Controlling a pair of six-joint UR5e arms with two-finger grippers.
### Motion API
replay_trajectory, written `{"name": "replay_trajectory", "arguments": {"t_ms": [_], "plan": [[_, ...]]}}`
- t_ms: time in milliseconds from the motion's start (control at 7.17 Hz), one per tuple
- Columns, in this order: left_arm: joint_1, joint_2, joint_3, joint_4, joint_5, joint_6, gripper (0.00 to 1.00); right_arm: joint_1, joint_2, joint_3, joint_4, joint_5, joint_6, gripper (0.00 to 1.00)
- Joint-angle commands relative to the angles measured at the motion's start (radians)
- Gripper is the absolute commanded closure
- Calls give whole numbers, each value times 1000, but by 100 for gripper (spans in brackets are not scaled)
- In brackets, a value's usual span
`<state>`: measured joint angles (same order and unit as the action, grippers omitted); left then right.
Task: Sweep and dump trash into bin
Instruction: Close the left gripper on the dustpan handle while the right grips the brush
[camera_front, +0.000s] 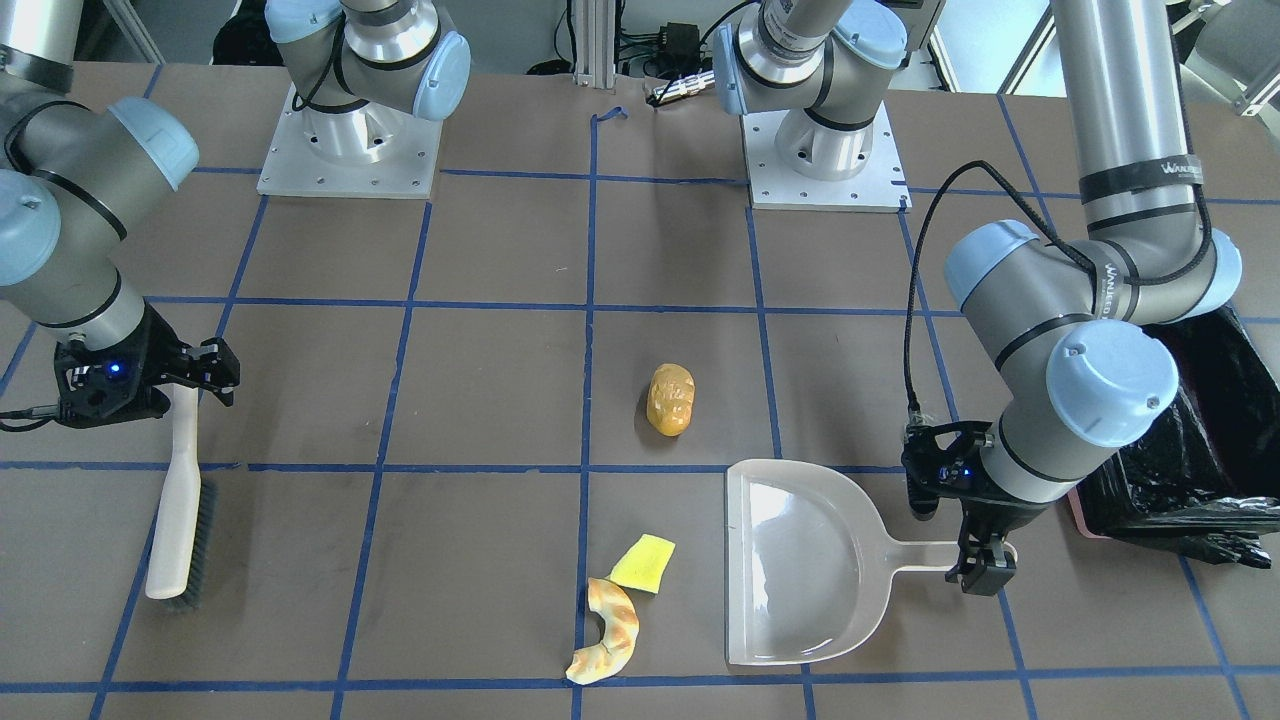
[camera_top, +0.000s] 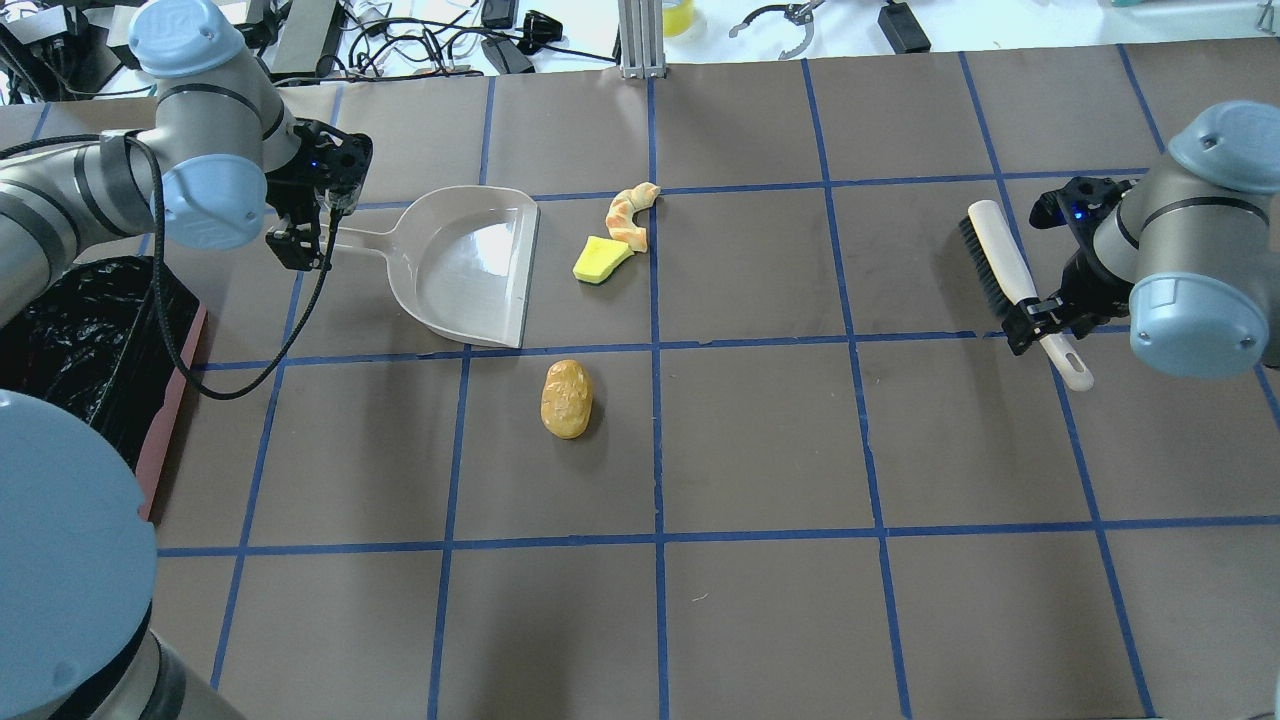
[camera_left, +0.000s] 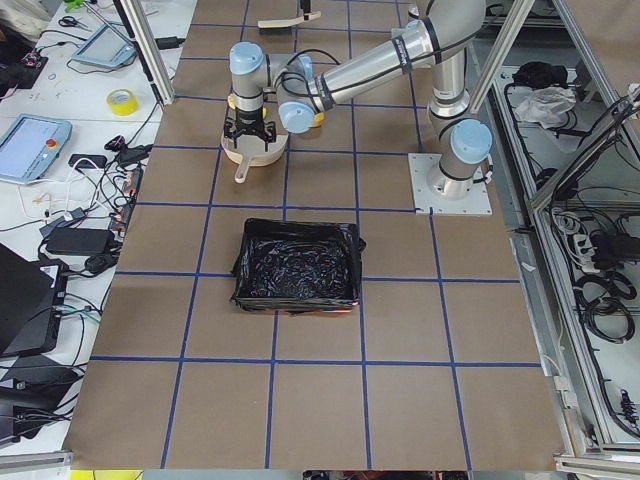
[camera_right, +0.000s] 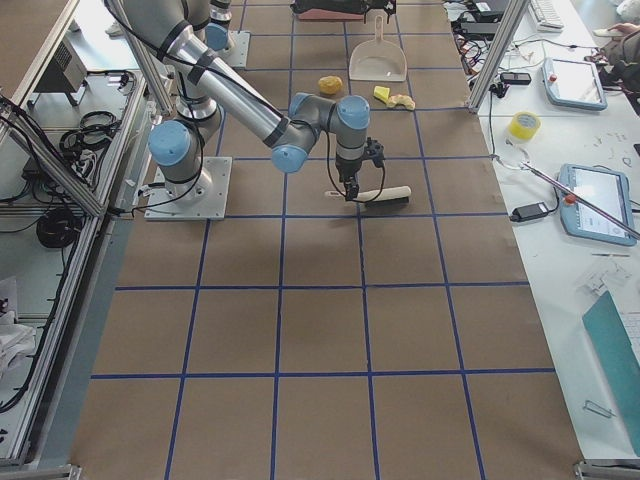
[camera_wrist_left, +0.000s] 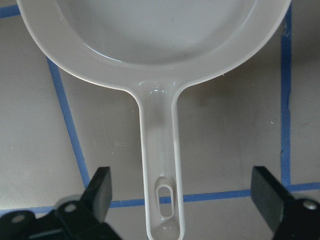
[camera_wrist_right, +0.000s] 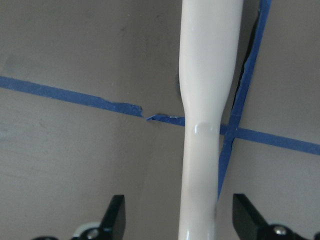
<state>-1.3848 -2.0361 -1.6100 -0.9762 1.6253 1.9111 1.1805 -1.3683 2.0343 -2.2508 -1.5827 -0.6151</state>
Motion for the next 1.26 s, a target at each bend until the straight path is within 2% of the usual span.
{"name": "replay_trajectory", "arguments": {"t_ms": [0,140,279,419,558,698,837,977,1116], "plan": [[4,-28,-2,23,4,-52,0,-5,17,3,-3,-22,-21,26],[4,-51,-1,34,5,-93,0,-7,17,1,-4,-23,-24,26],[3,-55,-5,43,5,-99,0,-12,17,0,-4,-23,-26,31],[3,-55,-7,57,4,-101,0,-13,17,-2,-4,-23,-31,41],[3,-53,-10,57,4,-103,12,-15,14,-3,-3,-23,-31,50],[3,-52,-8,59,2,-95,56,-19,15,-3,-1,-20,-31,52],[3,-50,-10,70,2,-96,94,-21,17,0,2,-16,-29,61],[3,-50,-10,77,2,-95,100,-22,17,0,2,-13,-29,73],[3,-46,-10,82,2,-96,100,-22,14,-2,7,-11,-26,88]]}}
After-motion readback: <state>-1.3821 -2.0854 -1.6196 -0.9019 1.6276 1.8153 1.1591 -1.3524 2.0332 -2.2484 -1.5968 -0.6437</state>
